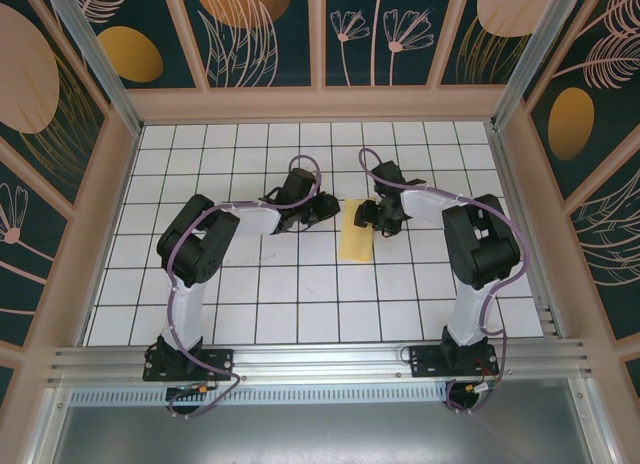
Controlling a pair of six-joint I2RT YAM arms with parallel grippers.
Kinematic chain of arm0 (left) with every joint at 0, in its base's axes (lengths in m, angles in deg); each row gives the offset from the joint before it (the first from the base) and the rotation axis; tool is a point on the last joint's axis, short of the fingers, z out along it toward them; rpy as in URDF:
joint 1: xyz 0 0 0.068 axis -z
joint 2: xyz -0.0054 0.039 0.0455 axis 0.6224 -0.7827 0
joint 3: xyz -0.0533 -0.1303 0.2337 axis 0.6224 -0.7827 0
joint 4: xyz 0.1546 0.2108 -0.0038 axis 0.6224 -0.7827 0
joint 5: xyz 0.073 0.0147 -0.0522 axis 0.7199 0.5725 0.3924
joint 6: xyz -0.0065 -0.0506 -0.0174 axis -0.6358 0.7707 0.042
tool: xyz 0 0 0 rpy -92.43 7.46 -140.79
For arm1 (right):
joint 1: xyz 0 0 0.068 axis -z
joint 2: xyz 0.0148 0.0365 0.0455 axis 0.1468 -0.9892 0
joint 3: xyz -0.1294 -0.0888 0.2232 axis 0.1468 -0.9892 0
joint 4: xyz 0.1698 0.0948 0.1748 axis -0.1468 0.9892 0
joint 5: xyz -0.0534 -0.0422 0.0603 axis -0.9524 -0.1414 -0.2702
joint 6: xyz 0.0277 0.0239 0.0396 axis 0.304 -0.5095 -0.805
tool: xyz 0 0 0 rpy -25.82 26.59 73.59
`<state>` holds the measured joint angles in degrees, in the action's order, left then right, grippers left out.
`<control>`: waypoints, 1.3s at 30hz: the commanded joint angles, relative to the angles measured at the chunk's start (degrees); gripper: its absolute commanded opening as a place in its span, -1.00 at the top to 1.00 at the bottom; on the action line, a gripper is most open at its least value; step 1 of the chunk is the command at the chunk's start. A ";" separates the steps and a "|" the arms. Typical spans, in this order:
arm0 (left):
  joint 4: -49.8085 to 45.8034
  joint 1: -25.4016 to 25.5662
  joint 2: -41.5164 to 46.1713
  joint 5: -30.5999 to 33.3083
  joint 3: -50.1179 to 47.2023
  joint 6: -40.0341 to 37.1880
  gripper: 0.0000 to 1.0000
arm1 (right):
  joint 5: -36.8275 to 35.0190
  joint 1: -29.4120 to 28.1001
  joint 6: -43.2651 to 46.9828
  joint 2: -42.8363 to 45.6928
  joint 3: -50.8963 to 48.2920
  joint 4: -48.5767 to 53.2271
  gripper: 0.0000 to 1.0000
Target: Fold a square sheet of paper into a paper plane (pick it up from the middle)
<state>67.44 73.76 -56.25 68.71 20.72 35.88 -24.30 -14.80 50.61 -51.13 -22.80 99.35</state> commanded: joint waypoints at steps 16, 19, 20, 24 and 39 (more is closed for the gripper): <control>-0.57 1.59 -4.66 -9.10 5.20 -1.56 0.74 | -1.76 -0.46 0.58 -14.51 -5.73 -1.58 -0.29; -2.52 1.74 -5.53 -8.63 6.14 -2.14 0.81 | -1.76 -0.45 0.58 -14.50 -5.73 -1.64 -0.29; -2.84 1.75 -5.73 -8.73 6.32 -2.20 0.83 | -1.77 -0.40 0.58 -14.55 -5.77 -1.69 -0.29; -3.34 1.82 -6.52 -9.72 6.99 -2.22 0.88 | -1.76 -0.44 0.56 -14.62 -5.75 -1.64 -0.29; -13.29 1.98 -9.87 -6.69 9.58 -2.83 0.92 | -1.85 -0.50 0.32 -13.06 -5.75 -1.16 -0.29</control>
<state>60.29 75.38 -63.96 59.81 29.53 34.40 -24.45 -14.80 50.54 -51.46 -22.54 99.68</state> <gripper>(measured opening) 0.069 0.643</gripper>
